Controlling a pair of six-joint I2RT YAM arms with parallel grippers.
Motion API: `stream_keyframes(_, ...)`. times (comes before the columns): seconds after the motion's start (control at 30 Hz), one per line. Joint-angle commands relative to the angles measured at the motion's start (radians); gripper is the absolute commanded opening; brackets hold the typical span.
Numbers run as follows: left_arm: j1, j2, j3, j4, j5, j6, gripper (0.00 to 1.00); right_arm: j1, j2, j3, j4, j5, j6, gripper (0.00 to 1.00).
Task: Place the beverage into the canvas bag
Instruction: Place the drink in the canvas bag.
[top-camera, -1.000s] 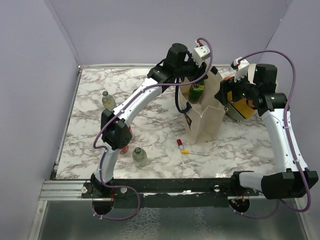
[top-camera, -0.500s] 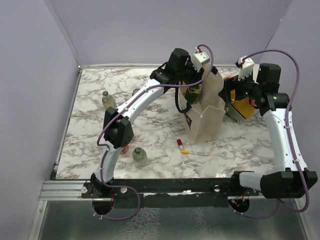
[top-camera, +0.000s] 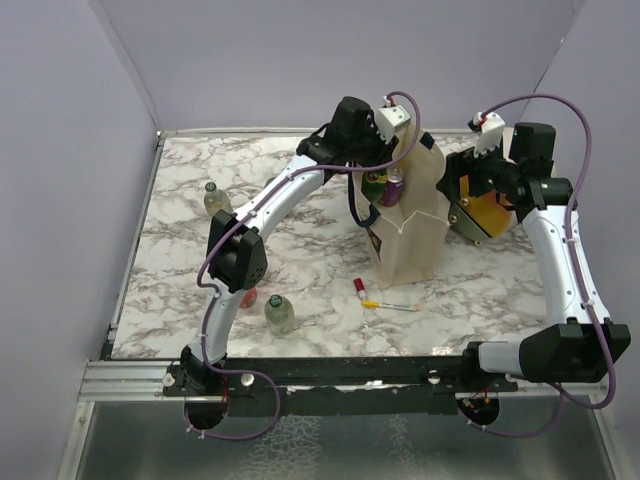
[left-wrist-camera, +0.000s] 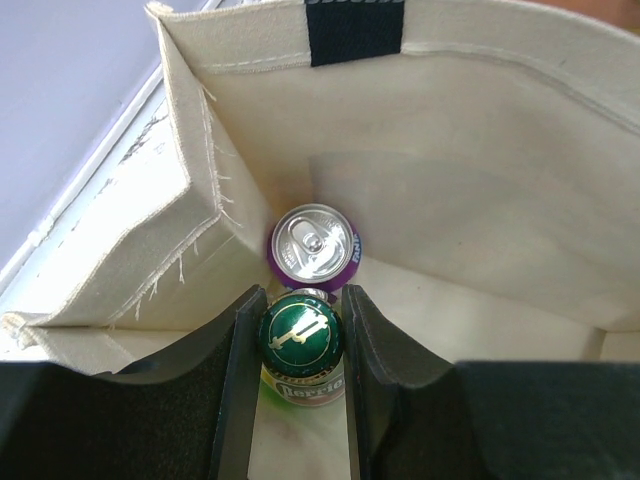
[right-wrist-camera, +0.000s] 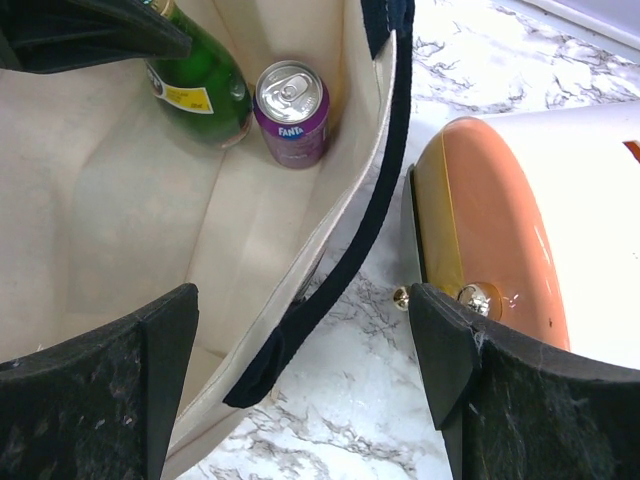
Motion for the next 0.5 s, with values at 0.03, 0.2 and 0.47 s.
stream_keyframes(0.03,0.004,0.004,0.027,0.112,-0.021,0.056,0.00,-0.006,0.018,0.048,0.036,0.010,-0.008,0.85)
stream_keyframes(0.2,0.006,0.034,0.048,0.123,-0.029,0.043,0.00,-0.006,0.033,0.059,0.038,0.012,-0.009,0.85)
stream_keyframes(0.47,0.006,0.076,0.073,0.167,-0.067,-0.018,0.00,-0.006,0.053,0.069,0.039,0.011,-0.019,0.85)
